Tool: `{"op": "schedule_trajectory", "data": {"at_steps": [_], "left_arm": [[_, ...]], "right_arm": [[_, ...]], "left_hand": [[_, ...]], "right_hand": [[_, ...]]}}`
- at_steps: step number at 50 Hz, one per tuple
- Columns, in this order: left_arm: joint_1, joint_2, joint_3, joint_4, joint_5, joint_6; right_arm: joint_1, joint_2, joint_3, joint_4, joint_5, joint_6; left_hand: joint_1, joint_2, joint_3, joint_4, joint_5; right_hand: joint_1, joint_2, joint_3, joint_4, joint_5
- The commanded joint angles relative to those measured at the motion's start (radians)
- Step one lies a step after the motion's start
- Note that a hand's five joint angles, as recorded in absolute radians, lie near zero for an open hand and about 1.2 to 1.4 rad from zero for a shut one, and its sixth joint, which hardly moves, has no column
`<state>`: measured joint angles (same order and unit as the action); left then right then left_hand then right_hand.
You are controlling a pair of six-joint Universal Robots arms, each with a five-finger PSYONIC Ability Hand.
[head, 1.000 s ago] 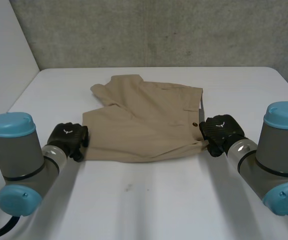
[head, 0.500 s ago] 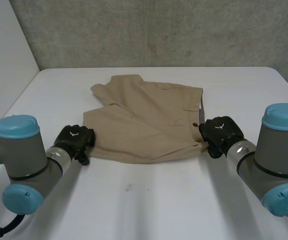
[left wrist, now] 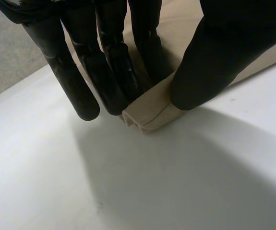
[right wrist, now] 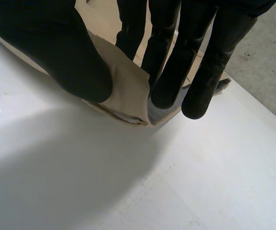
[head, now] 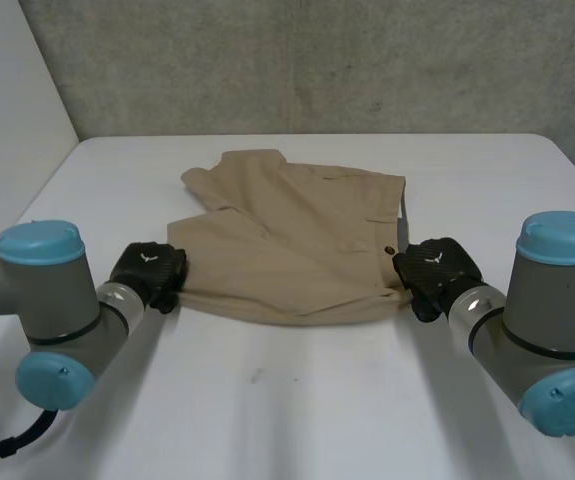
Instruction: Fold the shorts.
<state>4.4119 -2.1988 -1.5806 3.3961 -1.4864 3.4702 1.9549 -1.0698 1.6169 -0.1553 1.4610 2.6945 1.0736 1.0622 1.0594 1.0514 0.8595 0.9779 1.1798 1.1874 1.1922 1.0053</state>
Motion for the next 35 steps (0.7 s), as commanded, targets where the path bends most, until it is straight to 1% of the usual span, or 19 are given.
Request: {"op": "schedule_trajectory", "data": {"at_steps": [1,4,7,8,10,14,16,19,20,22,23,27,29,30,33,35], "left_arm": [[-0.005,0.014,0.005,-0.011,-0.003,0.004],[-0.008,0.039,-0.015,-0.033,-0.005,0.009],[-0.011,0.141,-0.067,-0.118,-0.003,0.039],[-0.015,0.187,-0.097,-0.170,-0.002,0.065],[-0.020,0.232,-0.125,-0.220,-0.003,0.096],[-0.025,0.341,-0.190,-0.348,-0.005,0.153],[-0.023,0.408,-0.232,-0.420,-0.005,0.170],[-0.022,0.470,-0.271,-0.489,-0.003,0.175],[-0.022,0.508,-0.292,-0.533,-0.002,0.175],[-0.023,0.543,-0.314,-0.579,0.000,0.176],[-0.026,0.577,-0.334,-0.618,0.000,0.178],[-0.032,0.660,-0.384,-0.698,0.002,0.193],[-0.045,0.692,-0.403,-0.730,0.003,0.207],[-0.067,0.721,-0.420,-0.762,0.003,0.225],[-0.107,0.754,-0.441,-0.817,0.021,0.254],[-0.118,0.757,-0.447,-0.833,0.028,0.262]], "right_arm": [[0.001,-0.004,0.000,0.000,0.001,-0.009],[-0.002,-0.013,-0.002,0.003,0.001,-0.009],[0.001,-0.033,-0.002,0.011,-0.001,-0.012],[0.001,-0.041,-0.002,0.016,-0.001,-0.012],[0.001,-0.065,-0.002,0.039,-0.002,-0.019],[-0.004,-0.117,-0.002,0.140,-0.014,-0.068],[-0.007,-0.131,-0.006,0.212,-0.014,-0.120],[-0.008,-0.145,-0.003,0.293,-0.014,-0.191],[-0.010,-0.150,-0.002,0.318,-0.011,-0.214],[-0.011,-0.157,0.003,0.354,-0.007,-0.252],[-0.013,-0.166,0.015,0.405,-0.004,-0.300],[-0.020,-0.212,0.054,0.506,-0.004,-0.407],[-0.043,-0.254,0.090,0.563,-0.004,-0.467],[-0.054,-0.266,0.104,0.580,-0.004,-0.487],[-0.092,-0.333,0.162,0.650,-0.013,-0.563],[-0.108,-0.358,0.178,0.669,-0.022,-0.585]], "left_hand": [[0.323,0.334,0.337,0.345,0.362],[0.323,0.334,0.337,0.345,0.362],[0.323,0.334,0.337,0.345,0.362],[0.323,0.334,0.337,0.345,0.362],[0.323,0.334,0.337,0.345,0.362],[0.323,0.334,0.337,0.345,0.362],[0.323,0.334,0.337,0.345,0.362],[0.323,0.334,0.337,0.345,0.362],[0.323,0.334,0.337,0.345,0.362],[0.323,0.334,0.337,0.345,0.362],[0.323,0.334,0.337,0.345,0.362],[0.323,0.334,0.337,0.345,0.362],[0.323,0.334,0.337,0.345,0.362],[0.323,0.334,0.337,0.345,0.362],[0.323,0.334,0.337,0.345,0.362],[0.323,0.334,0.337,0.345,0.362]], "right_hand": [[0.418,0.217,0.209,0.204,0.216],[0.418,0.217,0.209,0.204,0.216],[0.418,0.217,0.209,0.204,0.216],[0.418,0.217,0.209,0.204,0.216],[0.418,0.217,0.209,0.204,0.216],[0.418,0.217,0.209,0.204,0.216],[0.418,0.217,0.209,0.204,0.216],[0.418,0.217,0.209,0.204,0.216],[0.418,0.217,0.209,0.204,0.216],[0.418,0.217,0.209,0.204,0.216],[0.418,0.217,0.209,0.204,0.216],[0.418,0.217,0.209,0.204,0.216],[0.418,0.217,0.209,0.204,0.216],[0.418,0.217,0.209,0.204,0.216],[0.418,0.217,0.209,0.204,0.216],[0.418,0.217,0.209,0.204,0.216]]}}
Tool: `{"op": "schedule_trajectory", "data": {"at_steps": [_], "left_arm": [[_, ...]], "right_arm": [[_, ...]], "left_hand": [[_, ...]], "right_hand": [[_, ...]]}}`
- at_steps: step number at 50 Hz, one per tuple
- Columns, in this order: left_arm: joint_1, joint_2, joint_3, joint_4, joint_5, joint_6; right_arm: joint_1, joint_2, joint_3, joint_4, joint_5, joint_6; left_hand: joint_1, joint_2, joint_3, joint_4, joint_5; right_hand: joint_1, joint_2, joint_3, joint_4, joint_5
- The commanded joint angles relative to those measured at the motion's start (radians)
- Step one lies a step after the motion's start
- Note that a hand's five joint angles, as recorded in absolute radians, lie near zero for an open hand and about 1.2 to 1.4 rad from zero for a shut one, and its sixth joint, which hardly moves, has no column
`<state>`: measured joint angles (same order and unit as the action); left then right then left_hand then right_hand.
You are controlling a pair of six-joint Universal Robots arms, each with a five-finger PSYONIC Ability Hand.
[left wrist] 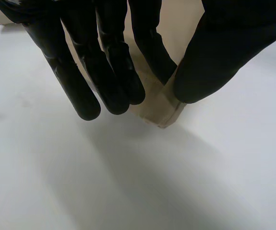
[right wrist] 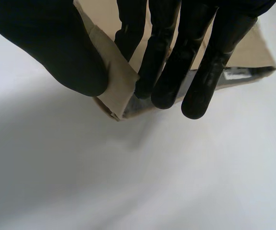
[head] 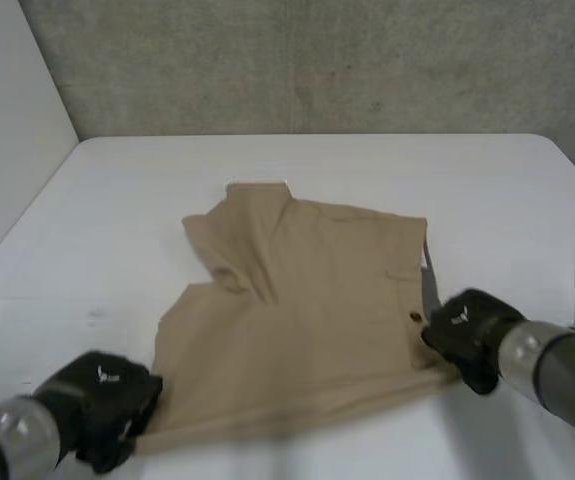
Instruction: Fold the shorts.
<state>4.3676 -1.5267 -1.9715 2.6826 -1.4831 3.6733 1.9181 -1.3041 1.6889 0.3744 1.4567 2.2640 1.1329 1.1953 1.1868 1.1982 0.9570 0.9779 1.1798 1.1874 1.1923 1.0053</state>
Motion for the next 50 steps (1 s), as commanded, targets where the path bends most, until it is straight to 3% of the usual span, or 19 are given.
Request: {"op": "schedule_trajectory", "data": {"at_steps": [1,8,9,11,17,22,28,40,47,50], "left_arm": [[-0.076,0.085,-0.056,-0.121,0.024,0.060],[-0.054,0.034,0.000,-0.043,0.027,0.054],[-0.060,0.002,0.019,-0.017,0.027,0.054],[-0.071,-0.032,0.051,0.019,0.023,0.056],[-0.079,-0.038,0.187,0.137,0.027,0.039],[-0.086,-0.069,0.264,0.371,0.027,-0.012],[-0.088,-0.309,0.391,0.614,0.027,-0.048],[-0.054,-0.751,0.730,0.484,0.067,0.013],[-0.045,-0.817,0.770,0.482,0.073,0.082],[-0.037,-0.833,0.775,0.482,0.064,0.100]], "right_arm": [[-0.080,-0.136,0.112,0.147,-0.021,-0.164],[-0.080,-0.136,0.121,0.095,-0.053,-0.144],[-0.079,-0.133,0.123,0.084,-0.053,-0.136],[-0.073,-0.118,0.132,0.048,-0.053,-0.112],[-0.068,-0.069,0.138,0.011,-0.044,-0.101],[-0.067,-0.051,0.141,0.008,-0.042,-0.100],[-0.067,-0.029,0.144,-0.003,-0.042,-0.098],[-0.068,-0.026,0.147,-0.052,-0.022,-0.095],[-0.073,-0.026,0.146,-0.069,-0.019,-0.095],[-0.073,-0.024,0.144,-0.075,-0.021,-0.095]], "left_hand": [[0.263,0.201,0.209,0.198,0.265],[0.263,0.201,0.209,0.198,0.265],[-0.059,-0.121,-0.113,-0.124,-0.058],[-0.413,-0.475,-0.467,-0.478,-0.411],[-0.435,-0.497,-0.489,-0.500,-0.434],[-0.485,-0.547,-0.539,-0.550,-0.484],[-0.476,-0.539,-0.530,-0.541,-0.475],[-0.488,-0.550,-0.542,-0.553,-0.486],[-0.453,-0.515,-0.507,-0.518,-0.451],[-0.157,-0.220,-0.211,-0.223,-0.156]], "right_hand": [[0.418,0.217,0.209,0.204,0.216],[0.418,0.217,0.209,0.204,0.216],[0.418,0.217,0.209,0.204,0.216],[0.418,0.217,0.209,0.204,0.216],[0.418,0.217,0.209,0.204,0.216],[0.418,0.217,0.209,0.204,0.216],[0.418,0.217,0.209,0.204,0.216],[0.418,0.217,0.209,0.204,0.216],[0.418,0.217,0.209,0.204,0.216],[0.418,0.217,0.209,0.204,0.216]]}}
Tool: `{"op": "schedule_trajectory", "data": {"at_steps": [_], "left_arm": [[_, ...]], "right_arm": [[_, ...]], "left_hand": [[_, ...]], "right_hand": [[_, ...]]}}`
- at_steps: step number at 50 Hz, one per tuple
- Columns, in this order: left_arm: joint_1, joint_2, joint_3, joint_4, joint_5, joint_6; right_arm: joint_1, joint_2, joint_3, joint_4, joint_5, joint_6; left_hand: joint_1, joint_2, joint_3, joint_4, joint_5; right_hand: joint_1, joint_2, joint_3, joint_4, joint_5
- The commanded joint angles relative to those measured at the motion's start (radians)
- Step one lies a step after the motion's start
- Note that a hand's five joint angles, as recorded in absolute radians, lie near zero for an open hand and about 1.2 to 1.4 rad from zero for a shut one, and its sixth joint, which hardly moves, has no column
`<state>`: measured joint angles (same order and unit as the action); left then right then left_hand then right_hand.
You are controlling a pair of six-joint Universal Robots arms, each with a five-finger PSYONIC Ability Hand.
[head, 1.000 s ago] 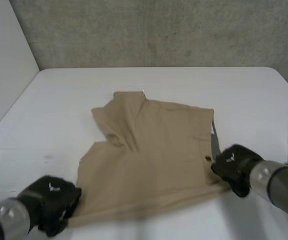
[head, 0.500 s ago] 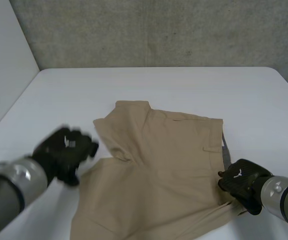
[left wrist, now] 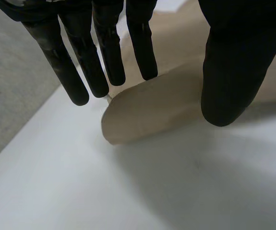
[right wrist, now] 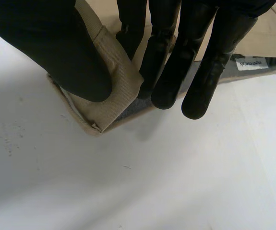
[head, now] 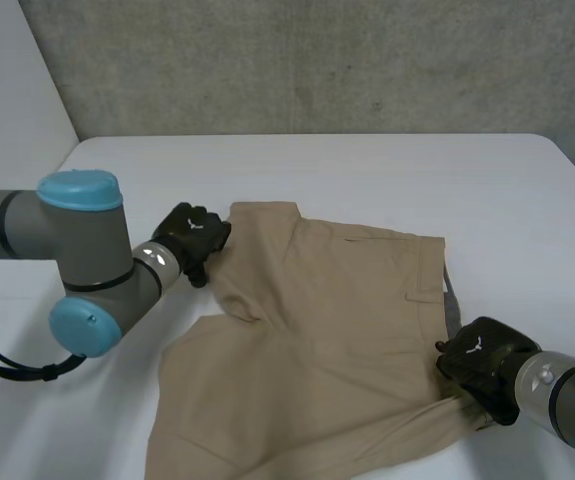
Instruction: Fold the shorts.
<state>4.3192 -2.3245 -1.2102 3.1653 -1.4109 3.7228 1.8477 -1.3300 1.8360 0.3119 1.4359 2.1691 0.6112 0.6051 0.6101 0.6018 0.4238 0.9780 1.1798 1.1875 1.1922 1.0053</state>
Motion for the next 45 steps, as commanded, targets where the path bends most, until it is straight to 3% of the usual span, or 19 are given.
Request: {"op": "schedule_trajectory", "data": {"at_steps": [1,3,13,16,21,31,38,45], "left_arm": [[0.013,-0.035,0.014,-0.001,-0.011,0.052],[0.019,-0.033,0.014,-0.001,-0.017,0.052],[0.030,0.008,-0.090,0.002,-0.216,0.057],[0.030,0.019,-0.112,0.002,-0.227,0.057],[0.024,0.039,-0.140,0.002,-0.227,0.055],[0.030,0.163,-0.127,0.061,-0.200,0.013],[0.037,0.163,-0.108,0.067,-0.005,-0.118],[0.053,0.074,-0.059,0.021,0.020,-0.129]], "right_arm": [[-0.002,0.003,-0.004,-0.019,0.001,0.000],[-0.004,0.005,-0.004,-0.025,0.001,0.000],[0.001,0.006,-0.004,-0.031,0.003,0.000],[0.002,0.006,-0.004,-0.033,0.003,0.000],[0.002,0.006,-0.004,-0.033,0.004,0.000],[0.002,0.006,-0.004,-0.036,0.004,0.001],[0.002,0.006,-0.003,-0.036,0.004,0.001],[0.002,0.006,-0.001,-0.036,0.003,0.001]], "left_hand": [[0.479,0.485,0.480,0.488,0.492],[0.784,0.790,0.785,0.794,0.797],[0.785,0.791,0.786,0.794,0.798],[0.785,0.791,0.786,0.794,0.798],[0.100,0.106,0.101,0.109,0.113],[0.037,0.043,0.038,0.046,0.050],[0.057,0.063,0.058,0.067,0.070],[0.060,0.066,0.061,0.070,0.073]], "right_hand": [[0.418,0.216,0.209,0.204,0.216],[0.418,0.216,0.209,0.204,0.216],[0.418,0.216,0.209,0.204,0.216],[0.418,0.216,0.209,0.204,0.216],[0.418,0.216,0.209,0.204,0.216],[0.418,0.216,0.209,0.204,0.216],[0.418,0.216,0.209,0.204,0.216],[0.418,0.216,0.209,0.204,0.216]]}}
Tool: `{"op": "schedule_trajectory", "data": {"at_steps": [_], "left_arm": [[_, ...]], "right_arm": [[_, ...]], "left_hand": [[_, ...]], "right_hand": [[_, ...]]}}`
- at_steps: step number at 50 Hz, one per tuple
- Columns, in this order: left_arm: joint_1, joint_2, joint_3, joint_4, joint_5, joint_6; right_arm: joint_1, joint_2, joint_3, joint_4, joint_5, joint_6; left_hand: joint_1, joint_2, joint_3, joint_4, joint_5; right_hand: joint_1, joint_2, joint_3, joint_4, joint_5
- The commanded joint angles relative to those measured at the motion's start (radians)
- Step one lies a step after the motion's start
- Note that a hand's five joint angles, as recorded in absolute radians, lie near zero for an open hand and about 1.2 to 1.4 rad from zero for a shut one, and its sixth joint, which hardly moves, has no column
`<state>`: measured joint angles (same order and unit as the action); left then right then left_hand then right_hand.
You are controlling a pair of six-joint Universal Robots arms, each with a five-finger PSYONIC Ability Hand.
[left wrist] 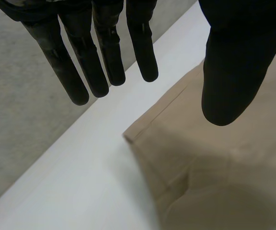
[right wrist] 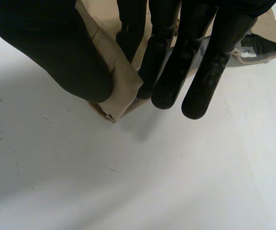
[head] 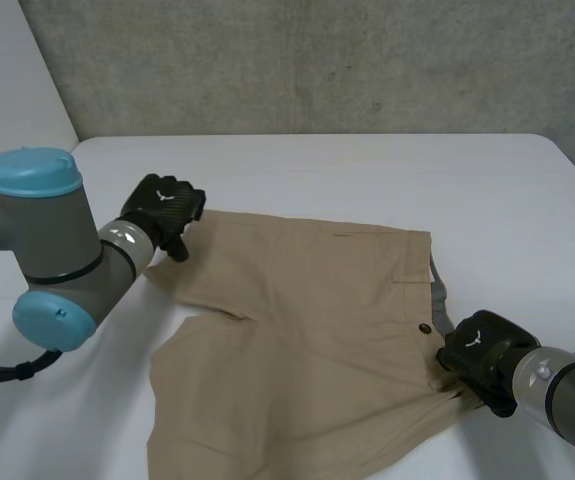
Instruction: Fold the shorts.
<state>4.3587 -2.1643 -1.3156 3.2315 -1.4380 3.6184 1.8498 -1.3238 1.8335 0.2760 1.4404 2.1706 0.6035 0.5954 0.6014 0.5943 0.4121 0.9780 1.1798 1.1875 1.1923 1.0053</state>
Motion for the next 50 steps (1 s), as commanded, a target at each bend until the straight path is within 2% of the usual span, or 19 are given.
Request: {"op": "schedule_trajectory", "data": {"at_steps": [1,6,13,18,19,24,39,48,49,50], "left_arm": [[0.013,-0.095,0.053,-0.055,0.045,-0.024],[0.015,-0.137,0.072,-0.098,0.042,0.008],[0.027,-0.160,0.075,-0.113,0.002,0.114],[0.047,-0.158,0.076,-0.117,-0.033,0.129],[0.053,-0.157,0.076,-0.117,-0.039,0.131],[0.061,-0.150,0.075,-0.125,-0.042,0.129],[0.058,-0.132,0.009,-0.142,-0.145,0.135],[0.059,-0.078,-0.048,-0.151,-0.151,0.144],[0.059,-0.072,-0.050,-0.151,-0.151,0.144],[0.058,-0.049,-0.053,-0.151,-0.150,0.141]], "right_arm": [[0.000,0.000,0.001,0.000,0.000,0.000],[0.000,0.000,0.001,0.000,-0.002,0.000],[-0.001,0.000,0.001,-0.001,0.000,0.000],[-0.001,0.002,0.001,-0.001,-0.002,0.000],[-0.001,0.002,0.001,-0.001,-0.002,0.000],[-0.001,0.005,0.001,-0.001,-0.002,0.000],[-0.001,0.005,0.001,-0.009,0.000,0.000],[-0.001,0.002,-0.003,-0.015,-0.002,0.003],[0.000,0.002,-0.007,-0.023,-0.002,0.011],[0.000,0.002,-0.008,-0.026,-0.002,0.018]], "left_hand": [[0.068,0.076,0.070,0.077,0.085],[0.065,0.073,0.067,0.074,0.082],[0.129,0.138,0.132,0.139,0.146],[0.376,0.384,0.378,0.385,0.393],[0.493,0.501,0.495,0.502,0.509],[0.792,0.801,0.795,0.802,0.809],[0.793,0.801,0.795,0.802,0.810],[0.793,0.801,0.795,0.802,0.810],[0.755,0.763,0.757,0.765,0.772],[0.616,0.624,0.618,0.625,0.632]], "right_hand": [[0.418,0.217,0.209,0.204,0.216],[0.418,0.217,0.209,0.204,0.216],[0.418,0.217,0.209,0.204,0.216],[0.418,0.217,0.209,0.204,0.216],[0.418,0.217,0.209,0.204,0.216],[0.418,0.217,0.209,0.204,0.216],[0.418,0.217,0.209,0.204,0.216],[0.418,0.217,0.209,0.204,0.216],[0.418,0.217,0.209,0.204,0.216],[0.418,0.217,0.209,0.204,0.216]]}}
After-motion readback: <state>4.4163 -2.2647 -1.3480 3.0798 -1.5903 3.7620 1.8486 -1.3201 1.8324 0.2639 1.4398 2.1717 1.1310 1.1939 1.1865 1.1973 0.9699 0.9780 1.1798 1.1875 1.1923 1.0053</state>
